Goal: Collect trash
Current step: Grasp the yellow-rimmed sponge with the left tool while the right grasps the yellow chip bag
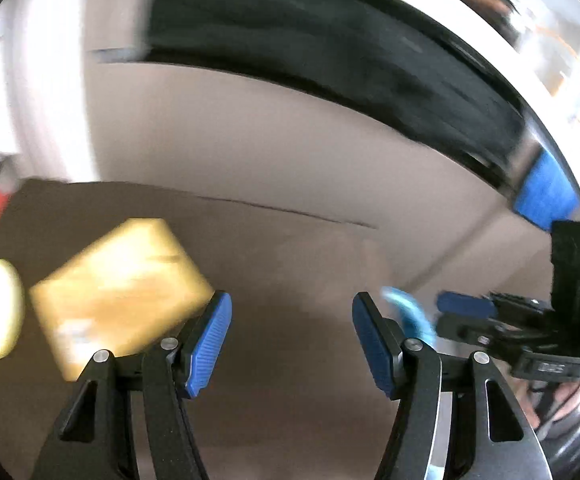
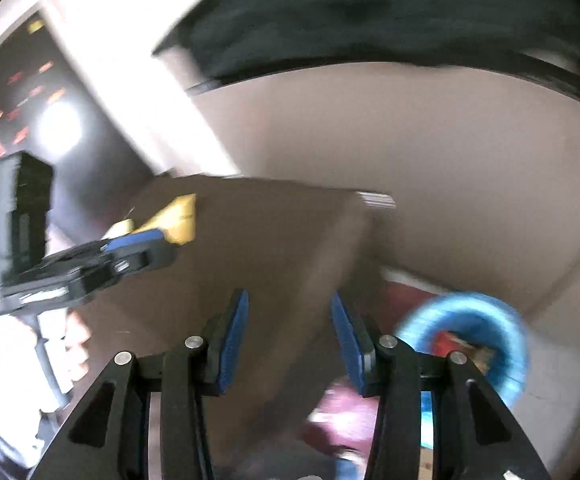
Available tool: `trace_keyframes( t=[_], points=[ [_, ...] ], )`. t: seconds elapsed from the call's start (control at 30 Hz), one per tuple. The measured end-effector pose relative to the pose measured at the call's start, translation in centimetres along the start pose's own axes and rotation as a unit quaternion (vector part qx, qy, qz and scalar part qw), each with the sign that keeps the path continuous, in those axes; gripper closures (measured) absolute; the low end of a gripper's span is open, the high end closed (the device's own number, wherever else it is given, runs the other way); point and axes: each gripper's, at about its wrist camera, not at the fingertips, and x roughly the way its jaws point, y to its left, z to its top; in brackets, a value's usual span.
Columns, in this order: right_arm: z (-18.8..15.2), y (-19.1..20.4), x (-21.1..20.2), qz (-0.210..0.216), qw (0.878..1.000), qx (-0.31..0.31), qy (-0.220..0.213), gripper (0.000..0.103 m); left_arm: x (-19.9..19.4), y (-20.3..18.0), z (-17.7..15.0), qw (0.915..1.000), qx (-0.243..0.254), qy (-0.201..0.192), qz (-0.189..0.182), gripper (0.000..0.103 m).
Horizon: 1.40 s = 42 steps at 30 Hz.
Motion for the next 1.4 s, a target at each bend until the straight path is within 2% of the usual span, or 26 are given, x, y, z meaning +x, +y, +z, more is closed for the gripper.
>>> trace_keyframes(
  t=[0.03,0.17,0.23,0.3,0.5,0.63,0.7,0.73,0.8,0.87,1.0,1.1,1.2,1.3,1.4],
  points=[
    [1.0,2.1,1.8,0.025,1.0,-0.011,0.012,0.061,-1.0,2.8,0.1,0.9997,-0.016,-0.008,0.015,0.04],
    [3.6,7.2,8.4,0.071,0.996,-0.029,0.042,0.061,-3.6,13.0,-0.2,0.9955,-0.065,-0.028,0.063,0.04],
    [4.9,9.1,12.1,0.081,0.994,-0.042,0.054,0.061,-4.1,16.9,-0.7,0.993,-0.083,-0.031,0.078,0.04],
    [6.7,10.8,15.8,0.069,0.994,-0.061,0.061,0.061,-4.3,20.3,-1.3,0.9894,-0.107,-0.029,0.093,0.04],
    [10.1,11.1,22.8,0.065,0.993,-0.057,0.074,0.061,-4.4,27.3,-2.4,0.9834,-0.162,-0.022,0.078,0.04],
    [10.2,11.2,24.2,0.067,0.991,-0.067,0.091,0.069,-4.4,29.9,-2.6,0.9801,-0.188,-0.031,0.058,0.04],
    [9.5,11.9,24.0,0.082,0.988,-0.09,0.098,0.092,-4.2,31.1,-2.6,0.9767,-0.206,-0.035,0.05,0.04],
    [9.1,12.4,23.7,0.082,0.986,-0.105,0.097,0.097,-4.0,31.4,-2.6,0.9745,-0.215,-0.037,0.052,0.04],
    [8.3,13.3,22.7,0.071,0.986,-0.128,0.082,0.098,-4.1,32.2,-2.6,0.9681,-0.237,-0.05,0.065,0.04],
    [7.6,13.5,21.7,0.086,0.985,-0.121,0.085,0.099,-4.6,32.9,-3.2,0.9611,-0.258,-0.06,0.077,0.04],
    [6.4,13.7,19.8,0.1,0.985,-0.118,0.083,0.099,-5.2,33.2,-5.1,0.9478,-0.307,-0.045,0.073,0.04],
    [6.1,14.0,18.9,0.099,0.984,-0.125,0.082,0.099,-4.7,32.2,-6.0,0.9475,-0.312,-0.024,0.067,0.04],
    [5.9,14.4,18.4,0.105,0.984,-0.124,0.079,0.099,-4.1,31.2,-5.5,0.9482,-0.306,-0.023,0.084,0.039],
    [6.0,14.8,18.2,0.119,0.983,-0.114,0.08,0.099,-3.4,30.8,-5.0,0.9397,-0.326,-0.039,0.095,0.039],
    [5.3,15.6,17.9,0.138,0.979,-0.124,0.083,0.094,-2.8,30.2,-4.3,0.9408,-0.317,-0.019,0.12,0.039]
  ],
)
